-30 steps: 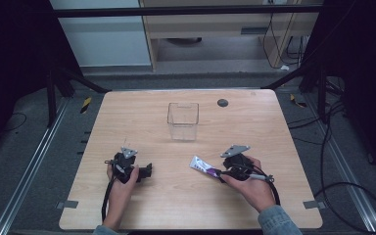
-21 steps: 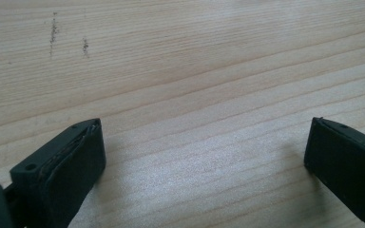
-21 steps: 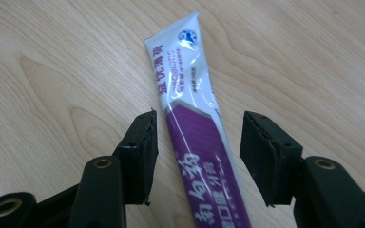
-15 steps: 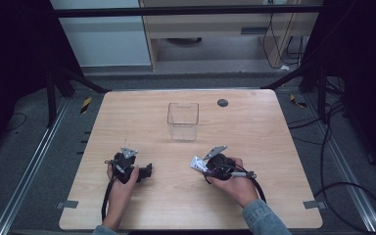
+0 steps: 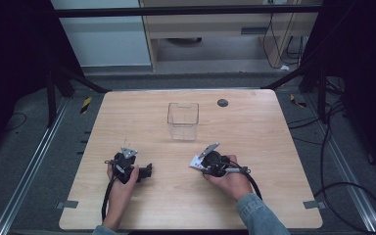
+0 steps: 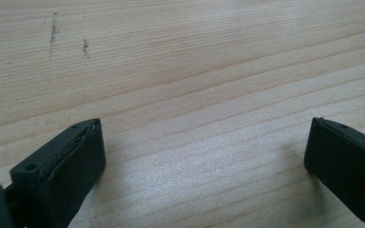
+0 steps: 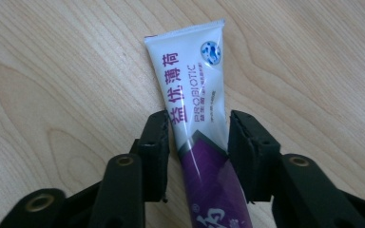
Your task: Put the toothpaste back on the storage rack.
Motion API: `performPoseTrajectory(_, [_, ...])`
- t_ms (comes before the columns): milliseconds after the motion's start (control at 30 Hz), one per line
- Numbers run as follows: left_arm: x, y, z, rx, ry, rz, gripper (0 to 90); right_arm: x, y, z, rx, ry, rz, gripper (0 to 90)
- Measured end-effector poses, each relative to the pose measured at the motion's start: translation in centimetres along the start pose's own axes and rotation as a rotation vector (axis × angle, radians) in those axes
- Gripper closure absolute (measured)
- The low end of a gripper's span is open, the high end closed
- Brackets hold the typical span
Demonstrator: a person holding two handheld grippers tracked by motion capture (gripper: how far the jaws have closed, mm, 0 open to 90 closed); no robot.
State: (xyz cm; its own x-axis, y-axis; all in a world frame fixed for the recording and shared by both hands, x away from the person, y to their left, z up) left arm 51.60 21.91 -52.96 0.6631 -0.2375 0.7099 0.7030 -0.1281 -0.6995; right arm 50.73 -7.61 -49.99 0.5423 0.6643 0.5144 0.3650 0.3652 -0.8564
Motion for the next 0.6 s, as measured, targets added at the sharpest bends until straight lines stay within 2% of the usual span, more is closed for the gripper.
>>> performPoseTrajectory(267, [0.00,0.00,-0.01,0.000,0.000,0.000,0.0,0.36,0.16,-0.24,0.001,-0.021,0.014,67.2])
performPoseTrajectory(400, [0.00,0.00,-0.01,0.000,0.000,0.000,0.0,0.52,0.19,-0.48,0.014,-0.011,0.023,68.7])
performPoseTrajectory(600, [0.00,0.00,-0.01,0.000,0.000,0.000,0.0,0.75,0.16,-0.63,0.016,-0.022,0.049,71.6])
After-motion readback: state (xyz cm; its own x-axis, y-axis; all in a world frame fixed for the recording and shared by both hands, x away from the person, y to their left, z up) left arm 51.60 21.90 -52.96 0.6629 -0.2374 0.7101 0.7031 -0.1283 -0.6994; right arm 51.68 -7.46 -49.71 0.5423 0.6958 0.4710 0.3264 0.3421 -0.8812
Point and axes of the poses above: each handheld gripper's, and its own axes: y roughly forward along the jaws, x roughly out of its top, z roughly to its left, the point moved 3 cm from there along y, roughly forward along the jaws, and after that the axes turned 5 degrees about x, right-handed, at the moved point
